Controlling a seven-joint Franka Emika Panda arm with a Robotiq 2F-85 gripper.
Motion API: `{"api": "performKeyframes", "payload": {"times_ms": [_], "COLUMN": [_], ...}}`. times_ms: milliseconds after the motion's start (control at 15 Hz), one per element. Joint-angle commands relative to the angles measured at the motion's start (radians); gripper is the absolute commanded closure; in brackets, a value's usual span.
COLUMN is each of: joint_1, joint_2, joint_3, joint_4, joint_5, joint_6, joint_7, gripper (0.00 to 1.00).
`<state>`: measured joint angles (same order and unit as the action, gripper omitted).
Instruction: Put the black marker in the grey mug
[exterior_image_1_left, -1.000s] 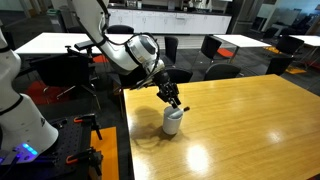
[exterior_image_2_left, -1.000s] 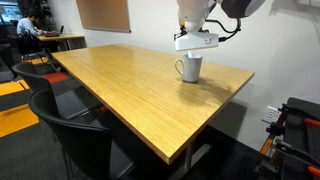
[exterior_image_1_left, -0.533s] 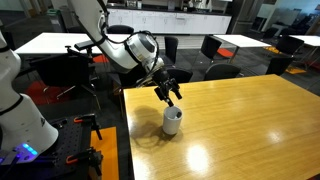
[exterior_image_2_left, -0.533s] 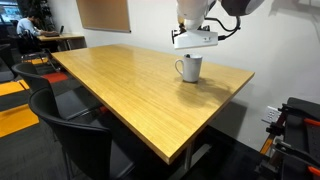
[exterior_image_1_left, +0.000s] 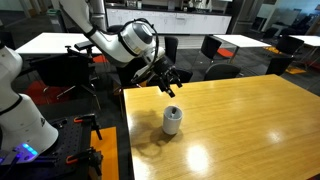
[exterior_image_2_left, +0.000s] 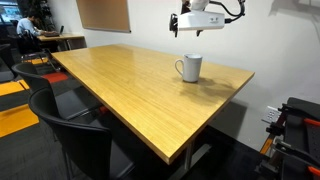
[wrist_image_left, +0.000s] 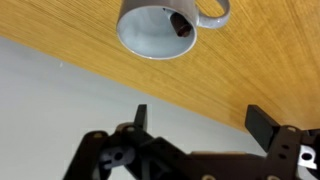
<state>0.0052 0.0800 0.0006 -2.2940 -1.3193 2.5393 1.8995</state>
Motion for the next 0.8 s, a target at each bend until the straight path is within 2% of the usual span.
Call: {"api": "performKeyframes", "payload": {"times_ms": [0, 200, 400, 600, 733], "joint_1": [-0.037, -0.054, -0.047, -0.015, 0.005], "joint_2": [-0.092, -0.108, -0.103, -0.099, -0.137], "joint_3": [-0.020, -0.037, -0.033, -0.002, 0.017], "joint_4": [-0.061, -0.105, -0.171, -0.245, -0.260], "joint_5": [0.102, 0.271, 0.469, 0.697, 0.870], "joint_6": [0.151, 0.322, 0.440, 0.488, 0.435], "joint_7": [-0.209, -0.462, -0.711, -0.960, -1.127], "gripper": [0.00, 0.00, 0.00, 0.00, 0.00]}}
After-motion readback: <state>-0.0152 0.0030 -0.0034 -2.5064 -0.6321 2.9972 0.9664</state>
